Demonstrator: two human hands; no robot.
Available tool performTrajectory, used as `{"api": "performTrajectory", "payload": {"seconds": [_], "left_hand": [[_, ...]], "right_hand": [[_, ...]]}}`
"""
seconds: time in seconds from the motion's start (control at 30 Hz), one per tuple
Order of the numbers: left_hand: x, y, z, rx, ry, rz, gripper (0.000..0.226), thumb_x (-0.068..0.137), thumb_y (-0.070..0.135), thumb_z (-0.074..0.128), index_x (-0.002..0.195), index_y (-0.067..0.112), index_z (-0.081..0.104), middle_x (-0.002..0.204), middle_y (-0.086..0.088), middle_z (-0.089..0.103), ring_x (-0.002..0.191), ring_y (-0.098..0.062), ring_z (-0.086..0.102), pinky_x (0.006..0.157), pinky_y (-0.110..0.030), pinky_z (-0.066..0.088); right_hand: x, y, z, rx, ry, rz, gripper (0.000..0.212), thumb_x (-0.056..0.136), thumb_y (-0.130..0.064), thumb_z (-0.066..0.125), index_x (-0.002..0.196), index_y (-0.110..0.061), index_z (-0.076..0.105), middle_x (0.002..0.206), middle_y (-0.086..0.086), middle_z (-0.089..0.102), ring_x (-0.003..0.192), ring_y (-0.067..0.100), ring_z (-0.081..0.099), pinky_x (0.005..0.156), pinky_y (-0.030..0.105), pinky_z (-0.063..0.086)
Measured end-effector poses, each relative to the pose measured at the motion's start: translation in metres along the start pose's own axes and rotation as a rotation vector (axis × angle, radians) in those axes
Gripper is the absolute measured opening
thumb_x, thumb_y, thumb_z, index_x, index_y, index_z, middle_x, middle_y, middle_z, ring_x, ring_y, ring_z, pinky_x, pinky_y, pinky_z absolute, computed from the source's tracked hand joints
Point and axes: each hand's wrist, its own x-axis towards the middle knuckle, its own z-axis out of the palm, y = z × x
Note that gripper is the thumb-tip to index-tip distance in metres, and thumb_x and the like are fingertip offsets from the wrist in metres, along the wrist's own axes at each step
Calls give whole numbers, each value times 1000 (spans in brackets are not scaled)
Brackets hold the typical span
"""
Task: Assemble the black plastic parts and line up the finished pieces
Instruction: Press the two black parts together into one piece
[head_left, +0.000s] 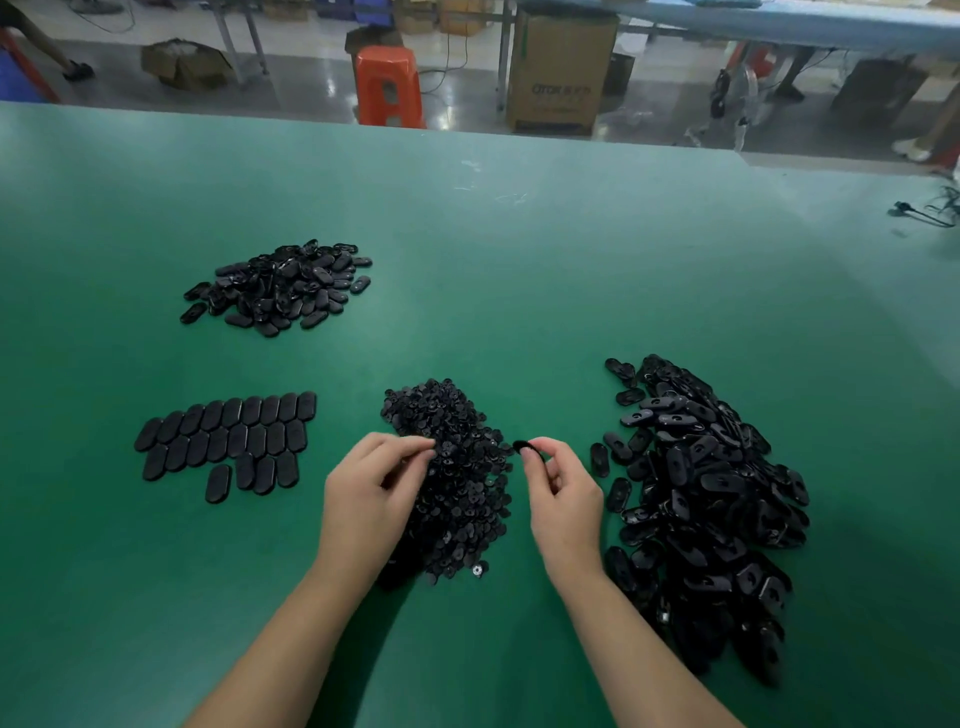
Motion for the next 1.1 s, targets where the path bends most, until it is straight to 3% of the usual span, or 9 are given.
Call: {"api": "performTrajectory", "payload": {"seconds": [0.1, 0.2, 0.3, 0.43, 0.53, 0.67, 0.9, 1.03, 1.1], "left_hand": [[16, 23, 17, -105, -71, -47, 11, 88, 14, 75, 96, 21, 79, 95, 16, 70, 90, 0, 65, 79, -5, 42], [28, 32, 34, -209, -190, -221, 11, 91, 16, 72, 93, 24, 79, 77, 18, 70, 71, 3, 63, 68, -7, 43], [35, 32, 45, -351, -277, -368, 14, 93, 13, 70, 95, 25, 77, 52, 13, 60, 44, -7, 48, 49, -18, 41], [39, 31, 54, -320, -316, -371, 15, 92, 11, 72, 100, 23, 77, 50, 19, 60, 43, 1, 50, 52, -11, 41], [39, 31, 56, -293, -342, -376, 13, 93, 12, 71, 92, 24, 77, 47, 11, 60, 39, -8, 52, 49, -15, 42], [40, 31, 58, -242, -356, -361, 11, 93, 14, 70, 88, 22, 76, 52, 15, 64, 40, -9, 57, 49, -12, 41], [43, 32, 61, -238, -343, -358, 8, 93, 17, 71, 89, 19, 77, 55, 25, 60, 46, 4, 52, 51, -9, 37], [42, 36, 64, -305, -344, -438, 11, 94, 12, 69, 85, 17, 74, 50, 8, 61, 42, -7, 52, 47, -19, 45], [40, 39, 67, -356, -352, -488, 11, 94, 7, 68, 86, 12, 73, 51, 3, 61, 42, -11, 54, 45, -22, 47]], "right_hand": [[0, -2, 1, 93, -45, 66, 15, 98, -20, 66, 98, -36, 67, 79, -9, 71, 75, 5, 71, 68, 37, 61], [1, -1, 1, 88, -70, 91, 20, 94, -20, 69, 102, -38, 65, 97, -6, 73, 96, 10, 72, 87, 43, 60], [0, -1, 0, 92, -73, 71, 17, 93, -24, 68, 102, -38, 64, 99, -5, 72, 96, 14, 71, 88, 46, 59], [0, -1, 0, 93, -70, 60, 14, 92, -26, 63, 103, -34, 59, 96, -4, 72, 98, 16, 71, 85, 49, 59], [2, 3, 1, 58, -57, 48, 24, 100, -8, 56, 104, -32, 51, 88, -5, 71, 84, 9, 73, 75, 37, 62], [3, 2, 2, 94, -30, 35, 29, 100, -3, 55, 116, -25, 46, 96, -2, 70, 79, 9, 72, 61, 15, 54], [5, 8, 2, 120, 14, 46, 28, 101, -6, 56, 116, -30, 55, 94, -4, 69, 82, 11, 72, 65, 17, 55], [5, 6, 1, 120, 9, 59, 40, 101, -3, 53, 137, -23, 52, 102, 4, 70, 81, 9, 74, 70, 8, 51], [4, 4, 1, 129, 14, 73, 35, 101, -4, 54, 125, -29, 56, 104, 4, 71, 82, 8, 74, 71, 10, 51]]}}
